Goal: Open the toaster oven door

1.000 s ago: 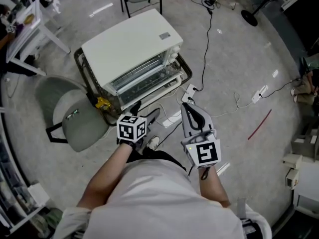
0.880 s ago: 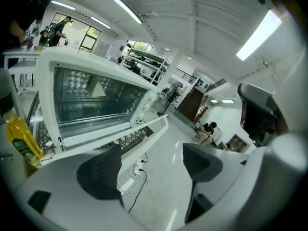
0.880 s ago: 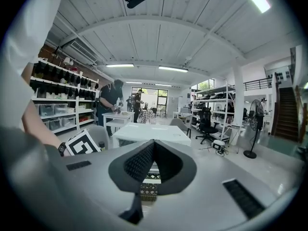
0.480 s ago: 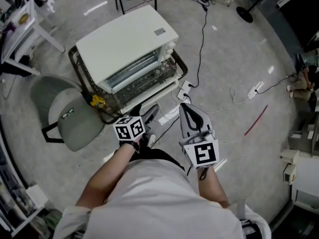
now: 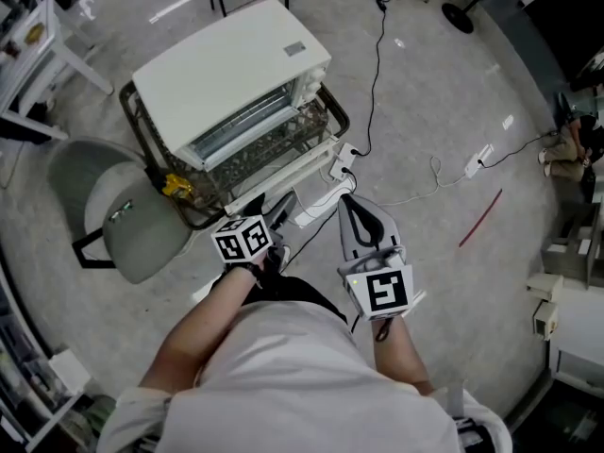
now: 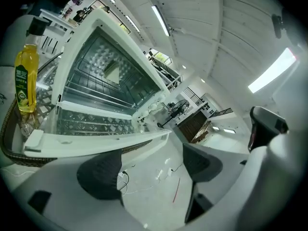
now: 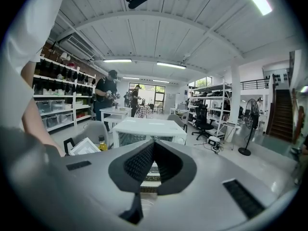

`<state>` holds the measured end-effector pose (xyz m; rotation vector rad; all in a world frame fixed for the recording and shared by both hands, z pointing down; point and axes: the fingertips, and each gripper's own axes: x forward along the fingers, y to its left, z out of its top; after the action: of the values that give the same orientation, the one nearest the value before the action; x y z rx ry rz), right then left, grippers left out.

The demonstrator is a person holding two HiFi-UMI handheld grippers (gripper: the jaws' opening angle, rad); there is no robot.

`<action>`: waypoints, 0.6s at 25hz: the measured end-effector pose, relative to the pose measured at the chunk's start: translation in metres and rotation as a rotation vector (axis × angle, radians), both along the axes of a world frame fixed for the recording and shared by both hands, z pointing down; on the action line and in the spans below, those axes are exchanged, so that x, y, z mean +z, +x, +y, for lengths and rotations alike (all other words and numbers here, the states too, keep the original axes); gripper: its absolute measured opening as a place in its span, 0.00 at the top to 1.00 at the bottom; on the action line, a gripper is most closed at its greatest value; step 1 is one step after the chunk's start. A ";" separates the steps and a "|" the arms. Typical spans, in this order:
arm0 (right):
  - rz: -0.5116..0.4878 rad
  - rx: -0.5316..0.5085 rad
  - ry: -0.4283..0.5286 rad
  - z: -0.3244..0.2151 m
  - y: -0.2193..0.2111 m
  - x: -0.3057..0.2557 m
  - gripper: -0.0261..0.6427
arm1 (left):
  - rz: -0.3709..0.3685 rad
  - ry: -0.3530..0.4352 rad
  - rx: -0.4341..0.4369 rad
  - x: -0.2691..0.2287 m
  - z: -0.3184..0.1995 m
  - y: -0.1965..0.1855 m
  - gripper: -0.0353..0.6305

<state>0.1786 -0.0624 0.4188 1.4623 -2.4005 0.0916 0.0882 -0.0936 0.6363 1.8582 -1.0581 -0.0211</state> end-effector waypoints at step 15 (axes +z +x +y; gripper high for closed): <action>0.009 -0.005 -0.039 0.003 -0.005 0.013 0.93 | 0.063 -0.013 -0.060 0.000 -0.004 -0.002 0.35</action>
<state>0.1738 -0.0594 0.4315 1.4361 -2.3810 0.1299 0.0866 -0.0978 0.6365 1.8019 -1.0682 -0.1067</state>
